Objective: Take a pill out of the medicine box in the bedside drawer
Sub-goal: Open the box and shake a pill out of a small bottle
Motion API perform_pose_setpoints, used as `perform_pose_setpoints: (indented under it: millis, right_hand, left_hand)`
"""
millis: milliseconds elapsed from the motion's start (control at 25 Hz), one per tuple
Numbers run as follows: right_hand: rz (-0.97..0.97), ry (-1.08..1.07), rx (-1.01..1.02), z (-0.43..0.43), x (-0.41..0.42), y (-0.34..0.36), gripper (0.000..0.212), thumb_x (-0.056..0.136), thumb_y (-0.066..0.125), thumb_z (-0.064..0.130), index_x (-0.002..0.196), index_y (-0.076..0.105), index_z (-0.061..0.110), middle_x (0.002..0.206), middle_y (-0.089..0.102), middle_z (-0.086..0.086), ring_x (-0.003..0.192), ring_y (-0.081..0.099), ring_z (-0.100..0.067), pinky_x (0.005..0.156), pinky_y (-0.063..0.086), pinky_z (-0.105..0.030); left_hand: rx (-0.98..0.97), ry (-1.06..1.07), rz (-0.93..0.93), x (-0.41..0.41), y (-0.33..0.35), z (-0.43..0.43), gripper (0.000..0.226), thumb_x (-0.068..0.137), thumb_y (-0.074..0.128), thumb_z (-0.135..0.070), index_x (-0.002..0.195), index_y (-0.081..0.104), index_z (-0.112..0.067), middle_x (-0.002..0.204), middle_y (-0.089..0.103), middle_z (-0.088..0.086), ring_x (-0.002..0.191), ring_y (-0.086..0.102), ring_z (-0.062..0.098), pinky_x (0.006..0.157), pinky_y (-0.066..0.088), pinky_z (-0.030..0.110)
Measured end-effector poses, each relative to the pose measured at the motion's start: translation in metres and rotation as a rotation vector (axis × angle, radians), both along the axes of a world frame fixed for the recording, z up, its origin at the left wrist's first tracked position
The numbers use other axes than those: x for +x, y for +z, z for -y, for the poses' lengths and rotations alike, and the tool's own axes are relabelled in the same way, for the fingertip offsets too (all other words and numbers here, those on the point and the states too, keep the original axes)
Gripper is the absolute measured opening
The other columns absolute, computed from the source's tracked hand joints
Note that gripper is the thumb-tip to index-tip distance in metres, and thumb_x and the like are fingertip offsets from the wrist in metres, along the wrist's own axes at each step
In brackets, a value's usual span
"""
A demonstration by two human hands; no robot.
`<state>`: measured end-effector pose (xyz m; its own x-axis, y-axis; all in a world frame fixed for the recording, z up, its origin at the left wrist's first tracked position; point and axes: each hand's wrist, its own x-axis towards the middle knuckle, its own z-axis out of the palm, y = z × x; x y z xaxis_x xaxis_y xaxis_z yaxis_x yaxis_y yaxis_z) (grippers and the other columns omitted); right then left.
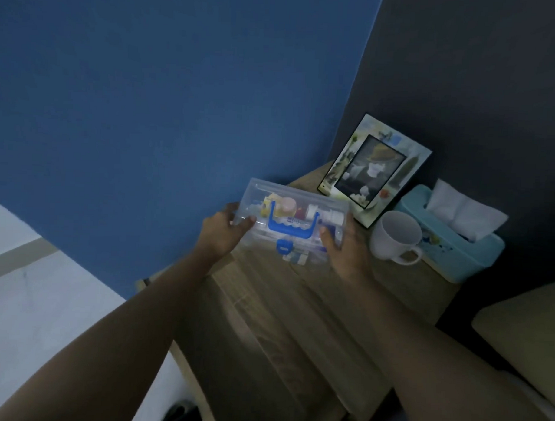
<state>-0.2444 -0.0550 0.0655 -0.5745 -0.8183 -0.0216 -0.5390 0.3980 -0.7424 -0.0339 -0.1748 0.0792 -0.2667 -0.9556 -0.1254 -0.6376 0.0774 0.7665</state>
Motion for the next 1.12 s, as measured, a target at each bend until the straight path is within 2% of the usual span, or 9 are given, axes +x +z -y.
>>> perform_pose_setpoints:
  millis: [80,200,320,400,560,680,800,1000,1120]
  right_hand:
    - [-0.263,-0.029,0.033,0.000,0.000,0.001,0.072,0.089,0.051,0.046,0.144,0.026,0.007,0.143,0.041,-0.023,0.130,0.041,-0.036,0.104,0.038,-0.044]
    - [-0.596,0.140,0.047,0.004,0.000,0.009,0.061,0.093,0.044,0.041,0.144,0.028,0.011,0.152,0.028,-0.020,0.139,0.028,-0.035,0.111,0.028,-0.047]
    - [-0.587,0.398,0.118,0.006,-0.004,0.010,0.053,0.098,0.032,0.041,0.146,0.025,0.018,0.157,0.018,-0.007,0.145,0.012,-0.026,0.118,0.012,-0.042]
    - [-0.557,0.423,0.139,0.006,-0.006,0.009,0.053,0.099,0.031,0.040,0.146,0.024,0.017,0.158,0.016,-0.006,0.146,0.007,-0.025,0.120,0.008,-0.041]
    - [-0.531,0.425,0.134,0.007,-0.005,0.010,0.052,0.099,0.033,0.038,0.146,0.025,0.016,0.158,0.016,-0.007,0.146,0.006,-0.026,0.120,0.006,-0.039]
    - [-0.516,0.421,0.127,0.007,-0.005,0.010,0.052,0.099,0.033,0.037,0.146,0.025,0.016,0.158,0.015,-0.006,0.146,0.005,-0.024,0.120,0.005,-0.038]
    - [-0.502,0.422,0.128,0.007,-0.005,0.010,0.052,0.099,0.033,0.037,0.146,0.025,0.017,0.158,0.015,-0.005,0.146,0.003,-0.023,0.119,0.004,-0.037]
    - [-0.468,0.446,0.115,0.004,-0.008,0.008,0.065,0.093,0.043,0.049,0.147,0.023,0.019,0.159,0.013,-0.002,0.146,0.002,-0.022,0.118,0.006,-0.038]
    - [-0.549,0.493,0.199,0.006,-0.013,0.013,0.079,0.086,0.050,0.058,0.148,0.018,0.020,0.159,0.011,-0.002,0.146,0.005,-0.023,0.119,0.012,-0.041]
  left_hand:
    - [0.064,0.135,-0.158,-0.003,-0.004,-0.012,0.076,0.080,0.062,-0.051,0.141,0.034,-0.016,0.136,0.052,0.012,0.123,0.051,0.029,0.104,0.041,0.037]
    - [0.203,0.478,-0.379,-0.017,-0.017,-0.051,0.080,0.073,0.058,-0.066,0.129,0.042,-0.011,0.124,0.056,0.009,0.108,0.057,0.025,0.086,0.047,0.035]
    - [0.424,0.258,-0.318,-0.039,-0.029,-0.082,0.074,0.073,0.045,-0.076,0.111,0.060,-0.014,0.104,0.066,0.005,0.092,0.062,0.019,0.076,0.050,0.032]
    - [0.464,0.133,-0.334,-0.054,-0.030,-0.087,0.070,0.075,0.046,-0.073,0.107,0.063,-0.013,0.102,0.068,0.006,0.093,0.063,0.020,0.082,0.054,0.038]
    - [0.431,0.176,-0.466,-0.060,-0.036,-0.085,0.051,0.081,0.055,-0.059,0.086,0.068,-0.010,0.090,0.072,0.014,0.089,0.067,0.027,0.087,0.054,0.044]
    - [0.465,0.194,-0.528,-0.055,-0.041,-0.084,0.027,0.088,0.055,-0.036,0.082,0.068,-0.013,0.090,0.072,0.015,0.087,0.068,0.027,0.082,0.056,0.036]
    - [0.493,0.204,-0.543,-0.046,-0.046,-0.087,0.022,0.092,0.051,-0.023,0.081,0.067,-0.013,0.077,0.071,0.005,0.072,0.067,0.013,0.060,0.055,0.015]
    - [0.381,0.471,-0.544,-0.024,-0.041,-0.087,0.019,0.090,0.053,-0.021,0.107,0.059,-0.016,0.100,0.064,0.002,0.102,0.062,0.024,0.086,0.052,0.037]
    - [0.341,0.522,-0.565,-0.014,-0.022,-0.063,0.057,0.086,0.045,-0.003,0.140,0.036,-0.018,0.139,0.049,0.007,0.128,0.047,0.026,0.105,0.042,0.046]
